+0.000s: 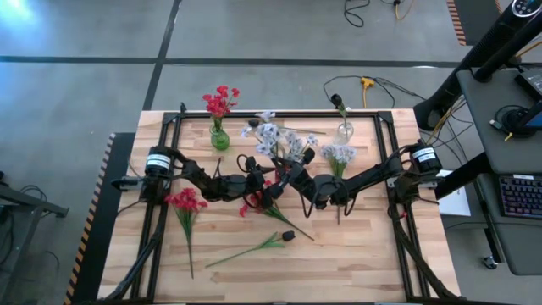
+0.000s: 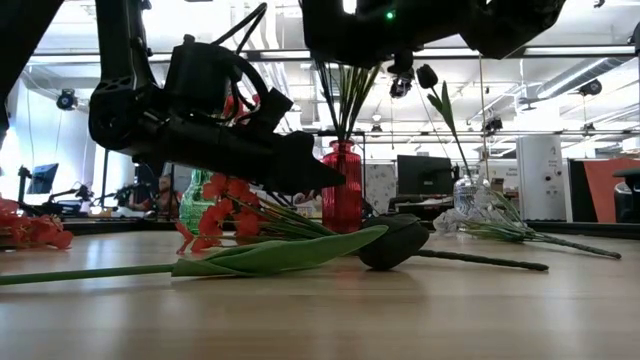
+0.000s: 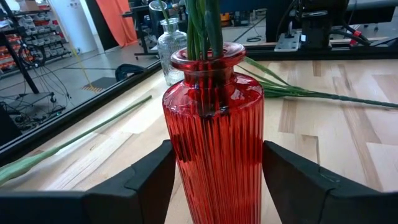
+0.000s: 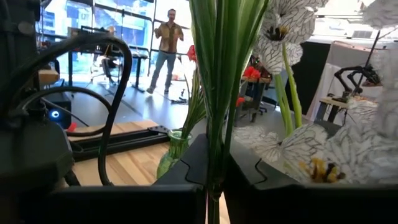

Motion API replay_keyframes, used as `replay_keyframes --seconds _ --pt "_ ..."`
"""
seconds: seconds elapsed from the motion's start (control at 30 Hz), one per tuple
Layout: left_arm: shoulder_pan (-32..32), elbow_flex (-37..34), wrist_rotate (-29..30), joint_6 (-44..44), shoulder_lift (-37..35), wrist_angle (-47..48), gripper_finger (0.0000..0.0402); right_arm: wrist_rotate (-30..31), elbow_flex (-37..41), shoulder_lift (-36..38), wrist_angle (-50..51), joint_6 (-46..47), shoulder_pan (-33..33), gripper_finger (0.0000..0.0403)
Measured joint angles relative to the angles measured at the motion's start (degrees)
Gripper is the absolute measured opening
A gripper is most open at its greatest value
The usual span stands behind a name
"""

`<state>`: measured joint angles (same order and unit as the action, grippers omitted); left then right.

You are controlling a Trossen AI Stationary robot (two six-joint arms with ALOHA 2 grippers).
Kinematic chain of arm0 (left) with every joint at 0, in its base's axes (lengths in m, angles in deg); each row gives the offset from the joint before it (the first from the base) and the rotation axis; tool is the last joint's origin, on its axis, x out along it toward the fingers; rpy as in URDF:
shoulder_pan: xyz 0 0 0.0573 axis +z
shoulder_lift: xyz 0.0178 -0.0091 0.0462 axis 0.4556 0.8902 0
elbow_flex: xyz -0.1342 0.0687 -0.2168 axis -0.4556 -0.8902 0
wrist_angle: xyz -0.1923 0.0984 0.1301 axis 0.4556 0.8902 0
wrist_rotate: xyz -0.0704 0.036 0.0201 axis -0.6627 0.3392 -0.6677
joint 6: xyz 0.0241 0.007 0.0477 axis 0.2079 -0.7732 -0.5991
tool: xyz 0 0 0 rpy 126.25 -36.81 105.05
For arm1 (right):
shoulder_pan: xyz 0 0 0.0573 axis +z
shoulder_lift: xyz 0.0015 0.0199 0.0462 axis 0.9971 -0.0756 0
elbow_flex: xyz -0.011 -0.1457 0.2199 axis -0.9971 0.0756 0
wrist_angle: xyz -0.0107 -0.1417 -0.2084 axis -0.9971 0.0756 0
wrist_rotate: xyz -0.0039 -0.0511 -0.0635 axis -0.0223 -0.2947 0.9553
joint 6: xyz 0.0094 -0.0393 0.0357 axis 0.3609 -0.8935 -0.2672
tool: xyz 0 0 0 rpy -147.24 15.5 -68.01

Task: Sort flowers into vase by color
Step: Put the right white flowers into the red vase

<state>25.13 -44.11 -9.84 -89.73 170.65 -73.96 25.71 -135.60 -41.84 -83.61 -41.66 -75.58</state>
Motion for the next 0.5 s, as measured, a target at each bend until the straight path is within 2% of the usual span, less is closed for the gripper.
replay_keyframes --seconds 0.5 --pt "0.0 0.0 0.0 0.0 0.0 0.0 0.0213 0.0 0.0 0.0 0.3 -0.1 0.0 0.0055"
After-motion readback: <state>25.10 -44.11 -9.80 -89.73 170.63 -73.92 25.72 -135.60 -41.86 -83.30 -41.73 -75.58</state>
